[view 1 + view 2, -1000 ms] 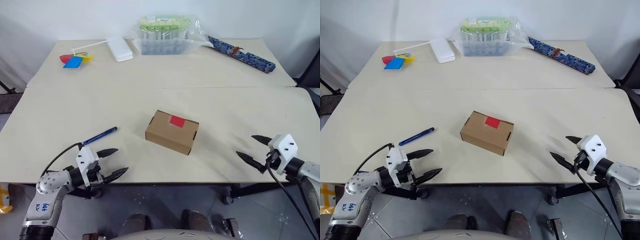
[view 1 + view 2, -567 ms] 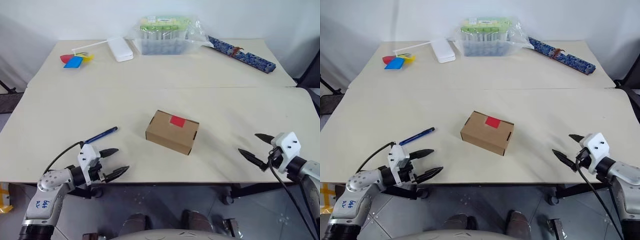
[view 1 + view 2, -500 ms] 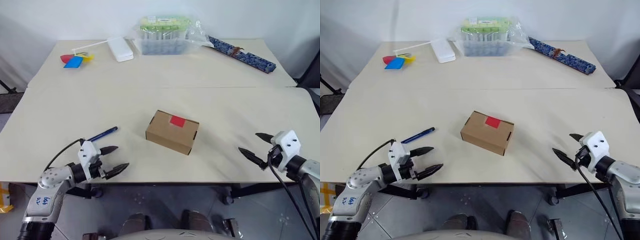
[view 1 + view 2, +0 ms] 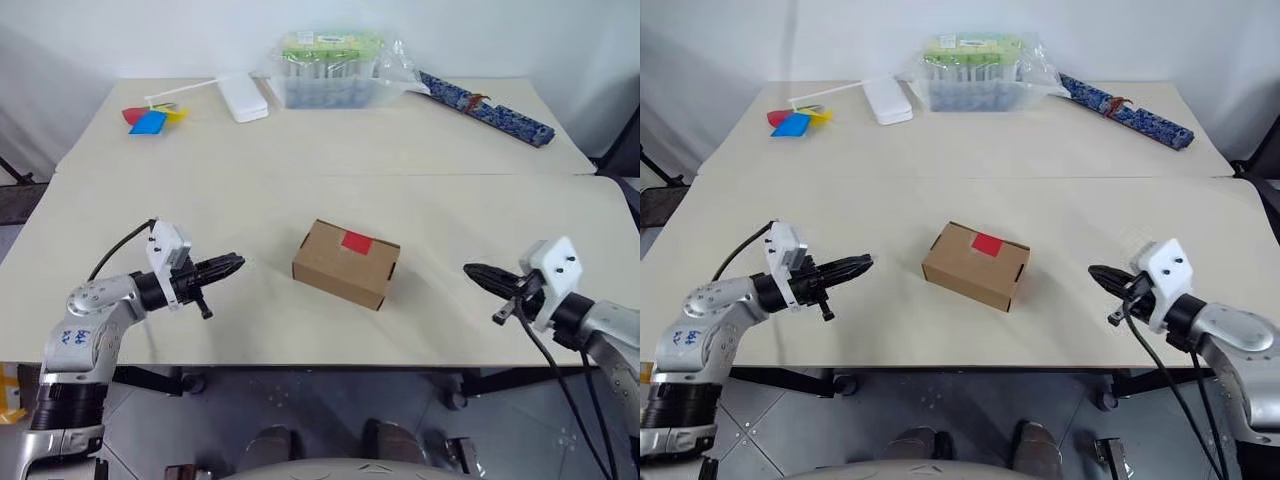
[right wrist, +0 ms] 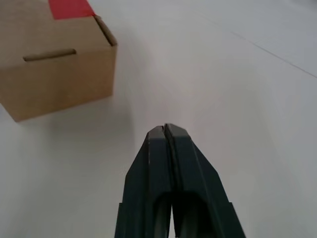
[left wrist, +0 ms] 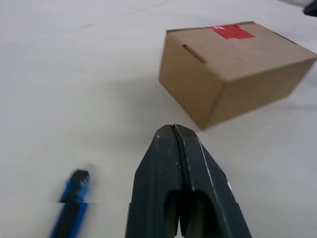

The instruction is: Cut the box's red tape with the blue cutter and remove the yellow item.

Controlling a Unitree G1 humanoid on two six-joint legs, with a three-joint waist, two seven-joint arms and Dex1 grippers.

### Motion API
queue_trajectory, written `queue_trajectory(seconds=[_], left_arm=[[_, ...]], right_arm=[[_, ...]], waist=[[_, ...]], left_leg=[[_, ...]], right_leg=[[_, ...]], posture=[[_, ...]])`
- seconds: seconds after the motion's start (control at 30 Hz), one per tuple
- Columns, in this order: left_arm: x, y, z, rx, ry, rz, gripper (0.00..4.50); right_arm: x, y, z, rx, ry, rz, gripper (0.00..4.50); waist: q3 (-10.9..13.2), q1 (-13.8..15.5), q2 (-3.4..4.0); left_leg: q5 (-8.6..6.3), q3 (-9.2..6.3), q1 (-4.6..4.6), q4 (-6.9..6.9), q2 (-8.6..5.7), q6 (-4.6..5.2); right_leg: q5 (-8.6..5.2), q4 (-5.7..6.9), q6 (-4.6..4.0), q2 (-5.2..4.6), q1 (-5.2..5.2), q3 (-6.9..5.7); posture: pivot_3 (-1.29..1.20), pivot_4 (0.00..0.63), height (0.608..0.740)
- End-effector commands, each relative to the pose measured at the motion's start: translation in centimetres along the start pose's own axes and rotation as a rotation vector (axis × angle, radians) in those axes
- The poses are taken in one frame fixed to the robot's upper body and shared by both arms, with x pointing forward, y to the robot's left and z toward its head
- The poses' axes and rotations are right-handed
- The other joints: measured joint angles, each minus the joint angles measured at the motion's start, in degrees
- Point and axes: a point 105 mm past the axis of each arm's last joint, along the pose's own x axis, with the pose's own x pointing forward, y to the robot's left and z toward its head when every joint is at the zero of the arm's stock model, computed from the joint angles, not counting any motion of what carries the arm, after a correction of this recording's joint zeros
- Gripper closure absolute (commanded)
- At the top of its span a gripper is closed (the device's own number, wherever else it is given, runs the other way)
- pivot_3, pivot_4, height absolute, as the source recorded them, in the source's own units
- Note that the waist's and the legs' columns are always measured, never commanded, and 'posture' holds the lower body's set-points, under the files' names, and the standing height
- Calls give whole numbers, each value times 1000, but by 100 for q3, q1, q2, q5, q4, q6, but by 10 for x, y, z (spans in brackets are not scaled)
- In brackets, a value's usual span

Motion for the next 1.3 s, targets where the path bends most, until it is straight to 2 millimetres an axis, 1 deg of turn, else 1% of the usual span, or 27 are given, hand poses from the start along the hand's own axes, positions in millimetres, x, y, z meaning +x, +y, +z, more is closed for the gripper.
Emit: queue_trajectory(seconds=[0.03, 0.13, 0.2, 0.27, 0.37, 0.53, 0.63, 0.7, 0.93, 1.07, 1.3], left_arm=[[14, 8, 7, 35, 6, -13, 4477], [30, 12, 8, 47, 23, -32, 4477], [40, 11, 7, 58, 32, -70, 4477], [52, 10, 7, 64, 32, -99, 4477], [66, 8, 6, 58, 40, -138, 4477], [87, 2, 10, 83, 15, -196, 4477], [101, -3, 11, 86, 4, -224, 4477], [109, -9, 12, 91, -3, -256, 4477], [125, -19, 14, 101, -18, -308, 4477], [137, -22, 17, 109, -27, -314, 4477], [148, -24, 14, 109, -14, -327, 4477]], right_arm=[[9, 8, 9, -17, -8, -4, 4500], [17, 16, 9, -14, 5, 21, 4500], [22, 20, 8, -15, 19, 33, 4500], [29, 25, 3, -14, 69, 55, 4500], [36, 27, 0, -13, 107, 65, 4500], [47, 42, 3, -1, 124, 137, 4500], [51, 53, 1, -4, 151, 181, 4500], [54, 60, 1, -10, 155, 200, 4500], [60, 69, 10, -9, 135, 217, 4500], [63, 76, 16, -11, 111, 223, 4500], [65, 73, 21, -30, 99, 199, 4500]], waist=[[1, 13, -2], [4, 46, -7], [4, 60, -7], [7, 64, -12], [14, 70, -23], [18, 69, -30], [21, 71, -36], [22, 72, -38], [25, 70, -42], [26, 71, -44], [27, 61, -46]], left_leg=[[0, 0, 0, 0, 0, 0], [0, 2, -1, 2, -5, 0], [0, 3, -2, 0, -6, -1], [0, 4, -4, 0, -6, -1], [0, 5, -9, 5, -5, -1], [0, 4, -11, 5, -5, -1], [0, 1, -17, 14, -4, -1], [0, 1, -20, 17, -5, -1], [0, -5, -30, 36, -3, 0], [-1, -8, -38, 51, -3, 1], [-4, -9, -44, 64, -2, 6]], right_leg=[[0, 0, 0, 0, 0, 0], [0, 1, 0, 0, 0, 0], [0, 2, 0, 2, -4, 0], [0, 2, 1, 4, -6, -1], [0, 1, 1, 7, -7, -2], [0, 0, 1, 7, -8, -3], [0, 1, 1, 7, -8, -7], [1, 0, 1, 7, -9, -7], [1, 3, 1, 7, -10, -10], [1, 6, 1, 7, -11, -11], [1, 6, 1, 7, -11, -12]], posture=[[0, 150, 740], [0, 150, 740], [0, 150, 740], [0, 150, 740], [0, 150, 740], [0, 150, 740], [0, 150, 740], [0, 150, 740], [0, 150, 740], [0, 150, 740], [0, 150, 740]])
